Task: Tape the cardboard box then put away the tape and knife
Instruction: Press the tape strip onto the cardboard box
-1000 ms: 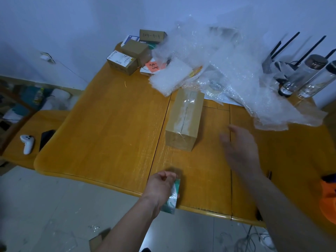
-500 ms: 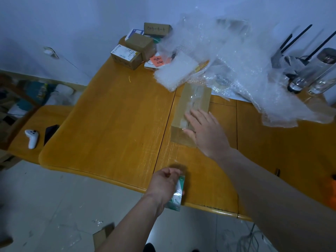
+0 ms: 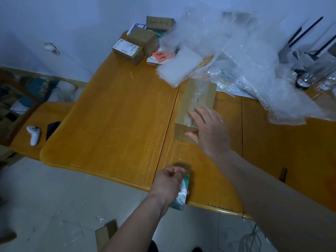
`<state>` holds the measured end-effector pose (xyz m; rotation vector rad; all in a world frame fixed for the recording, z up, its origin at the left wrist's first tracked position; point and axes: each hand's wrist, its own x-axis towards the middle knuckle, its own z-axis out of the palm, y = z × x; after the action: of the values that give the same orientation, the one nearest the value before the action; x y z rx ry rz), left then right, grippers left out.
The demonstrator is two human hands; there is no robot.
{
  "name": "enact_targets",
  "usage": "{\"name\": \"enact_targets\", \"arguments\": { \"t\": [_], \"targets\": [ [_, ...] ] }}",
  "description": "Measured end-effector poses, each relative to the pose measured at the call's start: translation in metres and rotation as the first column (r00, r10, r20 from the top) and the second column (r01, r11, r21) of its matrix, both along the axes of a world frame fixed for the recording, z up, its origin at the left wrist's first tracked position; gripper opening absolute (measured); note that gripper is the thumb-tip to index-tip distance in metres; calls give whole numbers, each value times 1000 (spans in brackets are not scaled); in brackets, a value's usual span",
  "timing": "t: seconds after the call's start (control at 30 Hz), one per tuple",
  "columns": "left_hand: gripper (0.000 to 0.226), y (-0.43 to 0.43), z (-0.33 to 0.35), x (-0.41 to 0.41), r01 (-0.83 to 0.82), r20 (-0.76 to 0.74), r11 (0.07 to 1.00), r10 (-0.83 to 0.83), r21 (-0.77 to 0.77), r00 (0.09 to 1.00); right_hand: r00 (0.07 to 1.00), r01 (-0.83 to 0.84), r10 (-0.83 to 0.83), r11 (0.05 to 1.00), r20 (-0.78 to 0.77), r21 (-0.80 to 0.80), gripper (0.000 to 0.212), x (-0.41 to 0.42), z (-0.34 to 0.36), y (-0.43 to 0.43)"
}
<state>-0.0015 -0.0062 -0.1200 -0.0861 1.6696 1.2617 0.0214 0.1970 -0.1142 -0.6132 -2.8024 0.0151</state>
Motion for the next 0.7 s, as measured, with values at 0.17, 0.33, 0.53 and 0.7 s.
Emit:
{"name": "enact_targets", "arguments": {
  "t": [0.17, 0.33, 0.53, 0.7],
  "targets": [
    [13, -2, 1, -1, 10, 9, 1000, -10, 13, 1000, 1000, 6, -6, 1000, -11, -2, 86, 0, 1, -3],
    [13, -3, 4, -1, 14, 5, 1000, -15, 6, 1000, 1000, 10, -10, 1000, -27, -1, 77, -2, 7, -2],
    [15, -1, 5, 0, 20, -3, 1000, -20, 2, 1000, 999, 12, -11, 999, -44, 31, 60, -5, 8, -3],
    [14, 0, 3, 0, 20, -11, 1000, -20, -5, 1000, 1000, 18, -18, 998, 3, 54, 70, -6, 8, -3]
  ]
}}
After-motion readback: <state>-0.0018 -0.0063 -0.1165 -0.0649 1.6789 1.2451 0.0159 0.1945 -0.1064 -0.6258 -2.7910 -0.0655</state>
